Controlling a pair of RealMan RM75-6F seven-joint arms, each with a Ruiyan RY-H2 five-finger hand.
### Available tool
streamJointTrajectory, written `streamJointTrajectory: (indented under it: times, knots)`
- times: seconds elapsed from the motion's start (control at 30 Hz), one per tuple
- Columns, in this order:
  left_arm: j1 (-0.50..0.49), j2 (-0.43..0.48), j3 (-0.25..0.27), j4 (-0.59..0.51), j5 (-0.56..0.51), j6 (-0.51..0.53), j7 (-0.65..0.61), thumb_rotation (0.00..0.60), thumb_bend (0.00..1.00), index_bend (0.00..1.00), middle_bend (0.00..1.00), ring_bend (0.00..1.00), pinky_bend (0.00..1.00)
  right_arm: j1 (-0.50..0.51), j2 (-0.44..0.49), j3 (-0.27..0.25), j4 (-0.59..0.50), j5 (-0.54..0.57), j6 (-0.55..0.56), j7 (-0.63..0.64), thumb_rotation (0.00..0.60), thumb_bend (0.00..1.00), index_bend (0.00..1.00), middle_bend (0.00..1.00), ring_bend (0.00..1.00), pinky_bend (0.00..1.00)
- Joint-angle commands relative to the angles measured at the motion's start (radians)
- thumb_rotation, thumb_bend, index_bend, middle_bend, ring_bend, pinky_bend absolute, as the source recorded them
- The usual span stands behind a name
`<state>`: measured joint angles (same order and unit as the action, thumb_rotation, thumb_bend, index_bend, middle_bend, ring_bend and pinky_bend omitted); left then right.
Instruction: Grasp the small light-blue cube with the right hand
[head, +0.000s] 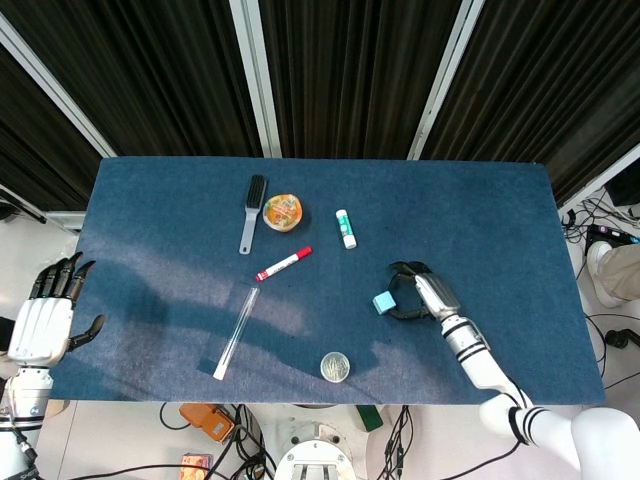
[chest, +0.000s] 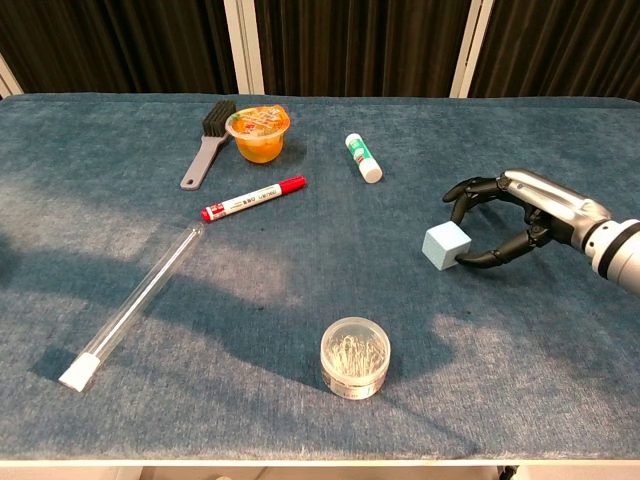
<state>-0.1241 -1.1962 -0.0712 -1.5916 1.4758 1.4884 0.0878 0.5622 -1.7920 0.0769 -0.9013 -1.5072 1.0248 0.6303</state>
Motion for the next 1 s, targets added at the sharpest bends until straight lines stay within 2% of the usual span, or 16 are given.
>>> streamJointTrajectory:
  times: [0.03, 0.13, 0.2, 0.27, 0.37, 0.43, 0.53, 0.63, 0.83, 1.0]
  knots:
    - [-0.001, -0.001, 0.0, 0.001, 0.001, 0.0, 0.001, 0.6, 0.26, 0.1, 0.0, 0.0, 0.09, 0.009, -0.008, 0.006, 0.007, 0.01, -0.018, 0.012, 0.6, 0.31, 0.42, 0.28, 0.27, 0.1]
    - [-0.001, -0.002, 0.0, 0.002, 0.003, 0.001, 0.002, 0.6, 0.26, 0.1, 0.0, 0.0, 0.09, 0.021, -0.016, 0.007, 0.015, 0.015, -0.037, 0.03, 0.6, 0.31, 0.31, 0.28, 0.26, 0.08]
    - [-0.001, -0.001, 0.0, 0.002, 0.002, 0.002, 0.002, 0.6, 0.26, 0.1, 0.0, 0.0, 0.09, 0.025, -0.022, 0.007, 0.021, 0.013, -0.038, 0.034, 0.6, 0.31, 0.31, 0.28, 0.25, 0.08]
    - [-0.001, -0.002, 0.0, 0.002, 0.002, 0.002, 0.002, 0.6, 0.26, 0.1, 0.0, 0.0, 0.09, 0.03, -0.028, 0.004, 0.026, 0.01, -0.04, 0.038, 0.6, 0.31, 0.35, 0.28, 0.25, 0.08]
    - [-0.001, -0.003, 0.0, 0.003, 0.004, 0.002, 0.003, 0.6, 0.26, 0.1, 0.0, 0.0, 0.09, 0.037, -0.036, 0.005, 0.033, 0.011, -0.044, 0.045, 0.6, 0.34, 0.49, 0.28, 0.25, 0.08]
    - [-0.001, -0.003, 0.001, 0.003, 0.006, 0.003, 0.004, 0.6, 0.26, 0.1, 0.0, 0.0, 0.09, 0.038, -0.047, 0.014, 0.041, 0.015, -0.034, 0.05, 0.6, 0.41, 0.65, 0.28, 0.25, 0.08]
    - [-0.001, -0.004, 0.001, 0.004, 0.006, 0.003, 0.005, 0.6, 0.26, 0.1, 0.0, 0.0, 0.09, 0.039, -0.052, 0.019, 0.034, 0.012, -0.018, 0.092, 0.6, 0.49, 0.8, 0.29, 0.26, 0.09]
    - [-0.002, -0.003, 0.001, 0.004, 0.005, 0.002, 0.003, 0.6, 0.26, 0.1, 0.0, 0.0, 0.09, 0.039, -0.039, 0.016, 0.019, -0.002, 0.006, 0.124, 0.6, 0.52, 0.84, 0.29, 0.26, 0.09]
    - [-0.002, -0.004, 0.0, 0.005, 0.007, 0.005, 0.0, 0.6, 0.26, 0.1, 0.0, 0.0, 0.09, 0.024, -0.011, 0.033, -0.012, -0.008, 0.085, 0.101, 0.6, 0.54, 0.86, 0.29, 0.26, 0.09]
    - [-0.001, -0.003, -0.002, 0.005, 0.006, 0.008, -0.002, 0.6, 0.26, 0.1, 0.0, 0.0, 0.09, -0.001, 0.049, 0.05, -0.097, -0.021, 0.181, 0.047, 0.6, 0.54, 0.86, 0.29, 0.26, 0.09]
